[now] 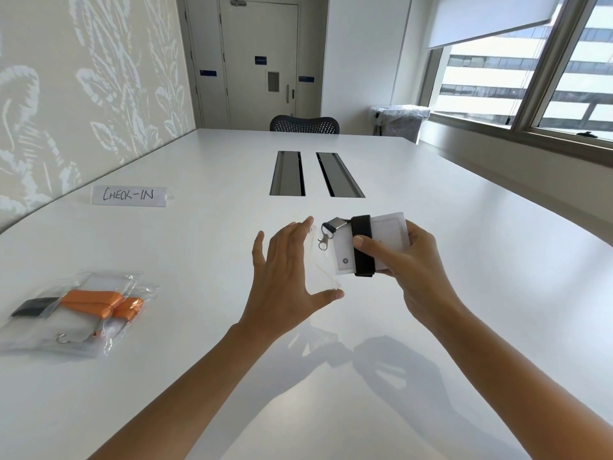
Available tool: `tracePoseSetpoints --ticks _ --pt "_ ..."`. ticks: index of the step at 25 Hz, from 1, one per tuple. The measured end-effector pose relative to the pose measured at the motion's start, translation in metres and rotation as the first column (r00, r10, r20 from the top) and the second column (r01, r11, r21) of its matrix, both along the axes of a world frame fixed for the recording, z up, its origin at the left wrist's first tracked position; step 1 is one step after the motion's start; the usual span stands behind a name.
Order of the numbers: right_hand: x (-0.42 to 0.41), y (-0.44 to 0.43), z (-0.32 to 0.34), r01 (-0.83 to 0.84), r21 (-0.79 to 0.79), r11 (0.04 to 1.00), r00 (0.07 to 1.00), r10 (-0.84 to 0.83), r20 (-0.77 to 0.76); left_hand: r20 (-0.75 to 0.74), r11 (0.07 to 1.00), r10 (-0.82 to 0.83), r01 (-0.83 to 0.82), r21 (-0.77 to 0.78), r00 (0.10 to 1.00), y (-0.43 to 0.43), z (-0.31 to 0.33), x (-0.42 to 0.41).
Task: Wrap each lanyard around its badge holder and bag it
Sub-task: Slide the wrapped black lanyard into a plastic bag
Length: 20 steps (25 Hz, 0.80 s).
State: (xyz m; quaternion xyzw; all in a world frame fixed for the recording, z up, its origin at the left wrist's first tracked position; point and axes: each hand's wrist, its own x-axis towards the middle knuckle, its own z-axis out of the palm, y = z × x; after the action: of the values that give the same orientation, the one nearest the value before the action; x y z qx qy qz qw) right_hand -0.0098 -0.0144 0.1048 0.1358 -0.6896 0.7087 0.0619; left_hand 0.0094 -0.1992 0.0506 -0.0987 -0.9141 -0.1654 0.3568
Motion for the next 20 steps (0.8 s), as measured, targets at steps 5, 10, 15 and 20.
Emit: tracePoseSetpoints --ticks 5,10,15,20 --pt "0.0028 -0.0044 -0.0020 0.102 0.192 0.976 0.992 -0.086 -0.089 -0.036 0.998 0.020 -0.022 -0.054 0.999 -0.0009 0.0007 -0.0008" --pt "0.0066 -0.0074 -0.0024 0.169 0.302 0.938 0.977 -0.119 -0.180 -0.061 0.994 0.023 -0.029 -0.103 0.998 0.0037 -0.0031 -0.0011" --pt "0.0067 -0.0068 -0.0041 0.261 0.403 0.878 0.952 -0.163 -0.261 -0.051 0.994 0.034 -0.039 -0.104 0.998 0.0048 -0.0027 0.0009" --pt "0.0057 -0.0062 -0.0035 0.217 0.364 0.906 0.959 -0.129 -0.251 -0.057 0.985 -0.155 0.159 0.067 0.986 0.0055 0.0022 0.0028"
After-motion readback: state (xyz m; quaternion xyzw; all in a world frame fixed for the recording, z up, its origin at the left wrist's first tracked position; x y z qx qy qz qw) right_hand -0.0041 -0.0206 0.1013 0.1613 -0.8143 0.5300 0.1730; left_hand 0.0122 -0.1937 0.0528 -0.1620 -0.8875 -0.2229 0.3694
